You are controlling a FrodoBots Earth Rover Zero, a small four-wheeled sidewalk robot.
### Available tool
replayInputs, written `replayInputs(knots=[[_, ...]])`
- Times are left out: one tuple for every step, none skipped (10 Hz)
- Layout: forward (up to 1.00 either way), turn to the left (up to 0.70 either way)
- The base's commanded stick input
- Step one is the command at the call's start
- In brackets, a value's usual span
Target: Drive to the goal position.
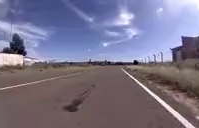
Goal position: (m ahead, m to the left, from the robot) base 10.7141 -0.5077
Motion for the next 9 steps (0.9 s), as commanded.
replayInputs(knots=[[1.00, 0.00], [1.00, 0.00], [1.00, 0.00], [1.00, 0.00], [1.00, 0.00], [1.00, 0.00], [1.00, 0.00], [1.00, 0.00], [1.00, 0.00]])
